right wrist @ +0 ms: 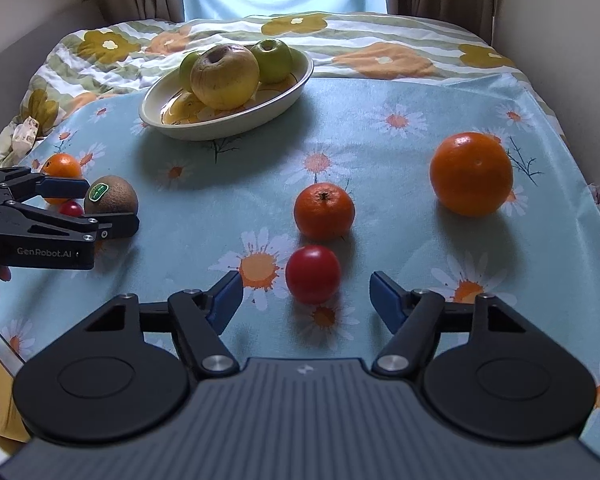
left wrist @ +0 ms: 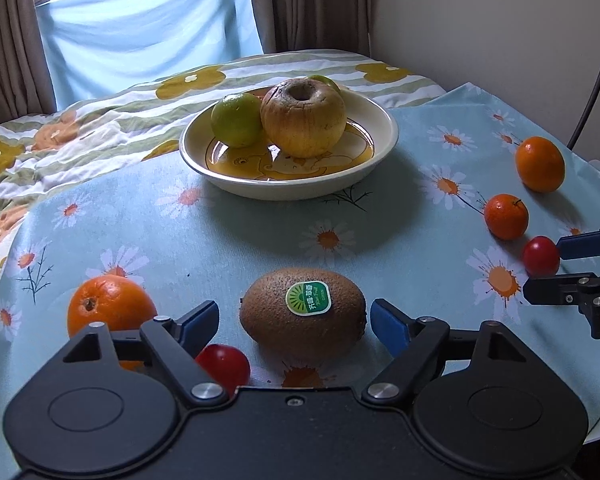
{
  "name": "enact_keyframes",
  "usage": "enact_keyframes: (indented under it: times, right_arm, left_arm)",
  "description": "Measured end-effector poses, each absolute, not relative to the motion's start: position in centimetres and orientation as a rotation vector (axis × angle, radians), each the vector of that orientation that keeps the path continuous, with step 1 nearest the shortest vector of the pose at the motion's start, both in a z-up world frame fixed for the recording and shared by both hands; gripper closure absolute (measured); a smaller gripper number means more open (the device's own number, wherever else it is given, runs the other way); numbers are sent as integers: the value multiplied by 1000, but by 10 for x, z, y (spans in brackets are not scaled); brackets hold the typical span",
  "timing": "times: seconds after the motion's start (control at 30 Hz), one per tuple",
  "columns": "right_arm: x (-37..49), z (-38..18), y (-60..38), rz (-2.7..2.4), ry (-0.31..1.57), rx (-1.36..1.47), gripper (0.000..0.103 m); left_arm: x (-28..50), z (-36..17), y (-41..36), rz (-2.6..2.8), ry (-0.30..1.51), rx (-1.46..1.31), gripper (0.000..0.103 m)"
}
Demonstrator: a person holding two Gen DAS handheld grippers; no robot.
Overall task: Organize fruits
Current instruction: 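Grasp the kiwi with the left tool while the right tool grasps the red cherry tomato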
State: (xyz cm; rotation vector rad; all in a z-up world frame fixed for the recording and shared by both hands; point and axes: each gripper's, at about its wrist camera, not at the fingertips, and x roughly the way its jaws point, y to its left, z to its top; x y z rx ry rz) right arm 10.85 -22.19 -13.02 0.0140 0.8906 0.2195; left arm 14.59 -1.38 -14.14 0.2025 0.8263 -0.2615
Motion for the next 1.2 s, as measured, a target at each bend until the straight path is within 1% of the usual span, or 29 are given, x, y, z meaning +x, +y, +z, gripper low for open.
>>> enact_keyframes:
  times: [0.03, 0.07, 0.1, 0.13, 0.23, 0.4, 0.63, 0.73, 0.77, 0.8, 0.87, 0.9, 1.2]
  right_arm:
    - [109, -131, -221, 216, 891, 14, 20]
    - [110, -131, -221, 214, 892, 13, 20]
    - [110, -131, -220, 214, 893, 11, 20]
    - [111, -131, -220, 213, 894, 9, 21]
    - [112, -132, -219, 209, 898, 3, 22]
    - [114, -133, -220, 204, 904, 5, 28]
    - [116, -133, -221, 198, 897, -7, 34]
    - [115, -134, -219, 199, 895, -26, 40]
    - [114, -134, -219, 201, 894, -29, 44]
    - [114, -134, -219, 204, 892, -31, 51]
    - [114, -133, -219, 209, 891, -32, 53]
    - [114, -133, -219, 213, 890, -30, 58]
    - [109, -123, -219, 240, 873, -32, 58]
  left_arm:
    - [146, -143, -14, -262, 826, 207, 18]
    - [147, -143, -14, -263, 826, 210, 20]
    - [147, -144, -14, -271, 829, 208, 27]
    - [148, -144, -13, -285, 832, 196, 30]
    - [147, -144, -15, -284, 827, 206, 31]
    - [144, -143, -16, -282, 825, 219, 32]
    - [137, -143, -22, -289, 824, 232, 33]
    - [134, -143, -24, -286, 826, 223, 33]
    - [133, -143, -24, -285, 827, 219, 33]
    - [132, -143, -25, -283, 826, 215, 33]
    - [129, -141, -26, -281, 822, 209, 33]
    - [128, -141, -27, -280, 819, 207, 33]
    - [116, -126, -33, -251, 789, 168, 33]
